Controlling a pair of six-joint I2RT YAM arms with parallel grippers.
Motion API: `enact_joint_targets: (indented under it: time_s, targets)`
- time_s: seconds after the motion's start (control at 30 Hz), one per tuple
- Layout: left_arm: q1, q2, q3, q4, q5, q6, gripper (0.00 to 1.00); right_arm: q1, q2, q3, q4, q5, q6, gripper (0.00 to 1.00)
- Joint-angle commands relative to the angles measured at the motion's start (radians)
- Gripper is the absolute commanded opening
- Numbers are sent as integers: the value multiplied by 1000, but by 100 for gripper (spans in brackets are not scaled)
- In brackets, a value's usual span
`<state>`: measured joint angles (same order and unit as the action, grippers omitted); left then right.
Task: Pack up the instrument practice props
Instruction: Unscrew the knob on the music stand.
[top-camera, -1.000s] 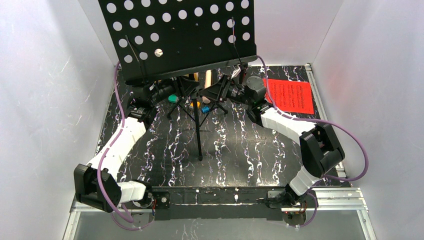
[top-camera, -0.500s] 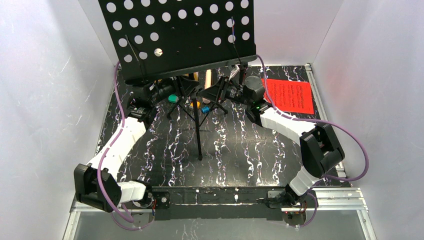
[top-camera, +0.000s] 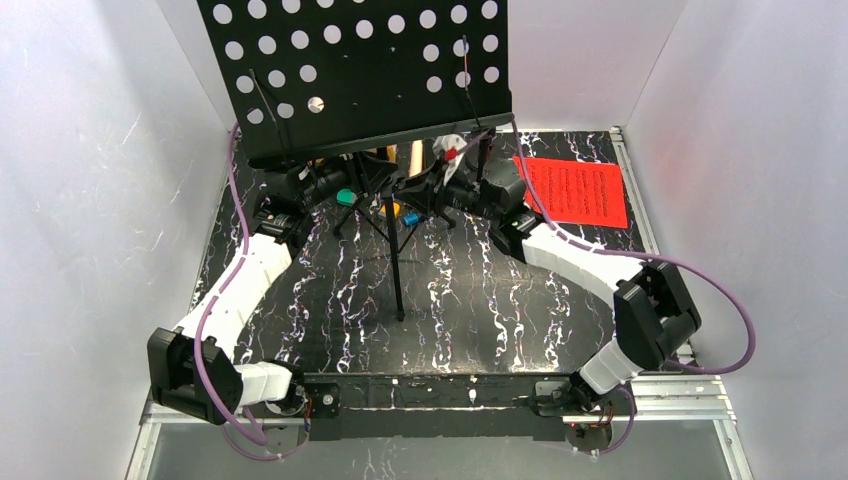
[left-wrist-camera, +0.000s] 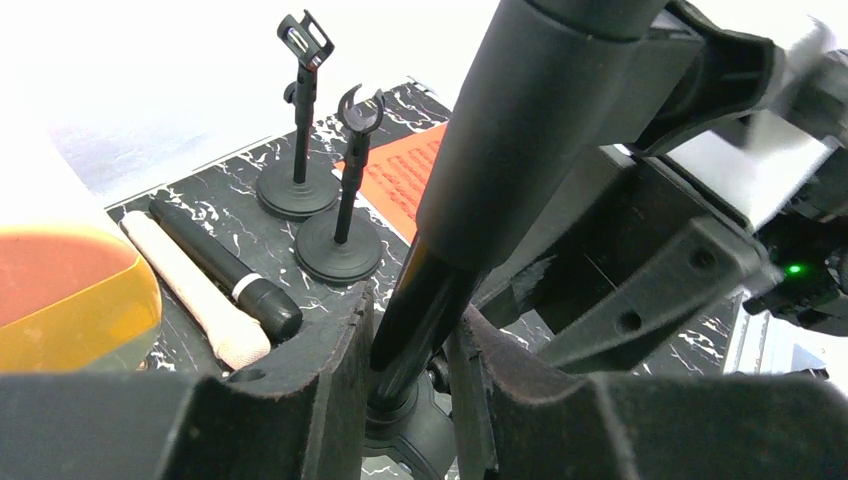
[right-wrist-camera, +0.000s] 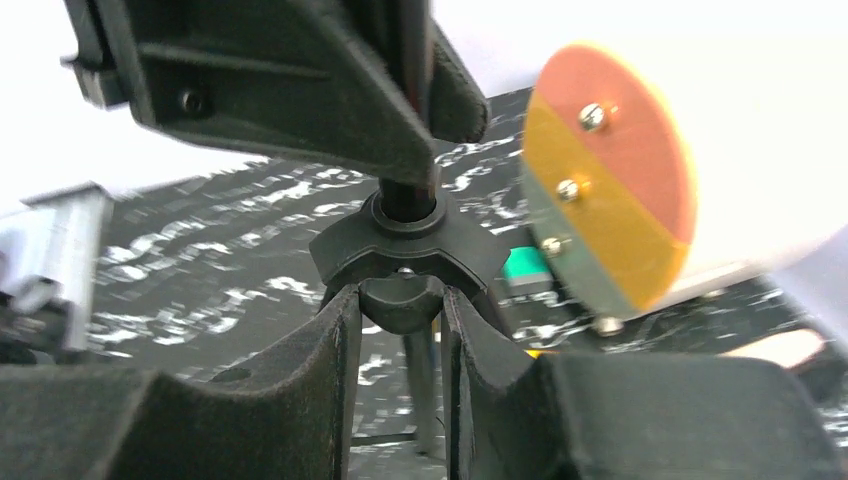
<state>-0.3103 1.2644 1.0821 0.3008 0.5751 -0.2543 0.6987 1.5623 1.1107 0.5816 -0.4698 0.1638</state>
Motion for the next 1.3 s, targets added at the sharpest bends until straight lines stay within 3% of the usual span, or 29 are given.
enact_joint_targets:
  time_s: [0.0, 0.33, 0.57, 0.7, 0.77, 0.83, 0.97, 1.1, 1.27]
  targets:
    - [-7, 33, 5, -158, -13, -60, 0, 75, -76, -77, 46, 18, -506, 1]
    - [-7, 29, 6, -163, -9, -56, 0, 172, -134, -94, 3, 208, -991, 1]
    - [-7, 32, 7, -167, -13, -52, 0, 289, -82, -170, 130, 439, -1457, 1]
    - [-7, 32, 8, -171, -17, -49, 0, 298, -54, -186, 197, 529, -1590, 1]
    - [-7, 32, 9, -174, -21, -47, 0, 300, -72, -182, 206, 529, -1517, 1]
    - [-7, 29, 10, -178, -26, -43, 0, 299, -110, -157, 133, 504, -1308, 5]
    - [-8, 30, 9, -179, -29, -40, 0, 267, -167, -140, 79, 408, -928, 39]
    - [-8, 32, 10, -180, -27, -40, 0, 238, -194, -178, 133, 366, -617, 69]
    - [-7, 27, 9, -180, -26, -39, 0, 202, -219, -207, 173, 388, -221, 78]
